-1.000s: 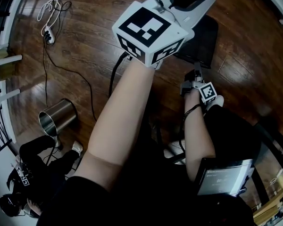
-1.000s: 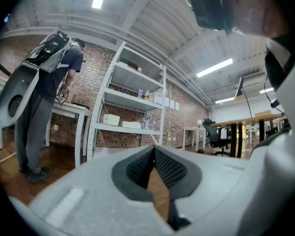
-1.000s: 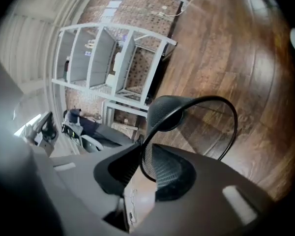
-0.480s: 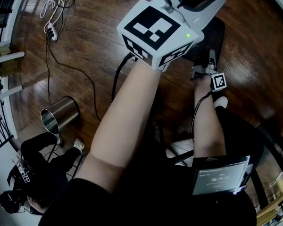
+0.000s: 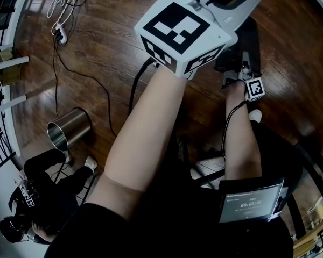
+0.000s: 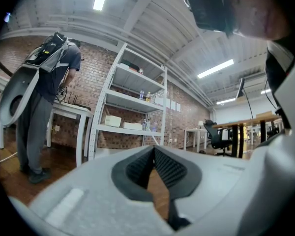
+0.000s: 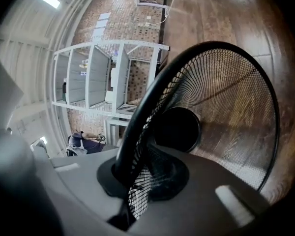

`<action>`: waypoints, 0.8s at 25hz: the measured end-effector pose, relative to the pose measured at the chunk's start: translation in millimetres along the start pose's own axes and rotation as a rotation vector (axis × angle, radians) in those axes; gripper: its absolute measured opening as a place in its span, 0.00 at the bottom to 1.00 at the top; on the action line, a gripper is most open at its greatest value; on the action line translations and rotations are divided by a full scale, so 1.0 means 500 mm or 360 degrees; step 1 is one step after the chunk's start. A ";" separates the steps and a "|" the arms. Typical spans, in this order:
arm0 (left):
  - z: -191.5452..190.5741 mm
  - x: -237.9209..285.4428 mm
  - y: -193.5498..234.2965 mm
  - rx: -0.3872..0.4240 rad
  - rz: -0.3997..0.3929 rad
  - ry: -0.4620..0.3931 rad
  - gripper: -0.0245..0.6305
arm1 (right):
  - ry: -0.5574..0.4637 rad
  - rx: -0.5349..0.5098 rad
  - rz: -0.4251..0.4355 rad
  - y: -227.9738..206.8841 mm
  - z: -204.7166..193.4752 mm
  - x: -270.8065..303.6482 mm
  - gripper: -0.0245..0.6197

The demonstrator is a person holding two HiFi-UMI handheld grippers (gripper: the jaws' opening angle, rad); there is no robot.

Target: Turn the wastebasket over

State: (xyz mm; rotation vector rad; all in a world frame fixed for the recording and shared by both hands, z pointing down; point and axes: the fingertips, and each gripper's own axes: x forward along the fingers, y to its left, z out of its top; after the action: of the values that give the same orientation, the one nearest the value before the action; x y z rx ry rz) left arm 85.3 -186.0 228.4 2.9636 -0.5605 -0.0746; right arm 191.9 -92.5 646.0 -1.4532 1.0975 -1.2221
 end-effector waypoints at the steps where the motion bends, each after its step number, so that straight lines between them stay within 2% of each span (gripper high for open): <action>1: 0.002 0.000 0.001 -0.0001 0.0002 -0.0004 0.04 | 0.0016 -0.0016 -0.0002 0.010 0.001 0.004 0.06; 4: 0.006 0.001 -0.004 -0.0001 0.0000 -0.0007 0.04 | 0.0056 -0.0064 0.0014 0.039 0.018 0.010 0.06; 6: 0.013 0.000 -0.008 0.0004 -0.0006 -0.0013 0.04 | 0.0168 -0.0215 0.0036 0.059 0.031 0.022 0.06; 9: 0.032 -0.009 -0.009 0.0013 -0.0007 -0.0034 0.04 | 0.0476 -0.0657 0.0072 0.114 0.017 0.041 0.06; 11: 0.043 -0.017 -0.008 0.0021 0.0005 -0.0046 0.04 | 0.0683 -0.0936 0.0047 0.139 -0.006 0.045 0.06; 16: 0.053 -0.020 -0.004 0.0017 0.0026 -0.0062 0.04 | 0.1105 -0.1592 -0.0092 0.125 -0.031 0.039 0.06; 20: 0.068 -0.027 -0.009 0.0001 0.0011 -0.0080 0.04 | 0.1446 -0.2194 -0.0261 0.081 -0.051 0.028 0.08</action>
State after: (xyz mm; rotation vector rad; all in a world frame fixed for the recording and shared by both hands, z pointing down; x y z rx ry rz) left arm 72.0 -180.9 194.3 2.9674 -0.5773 -0.1484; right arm 165.1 -116.2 611.0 -1.9524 2.8550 -1.2755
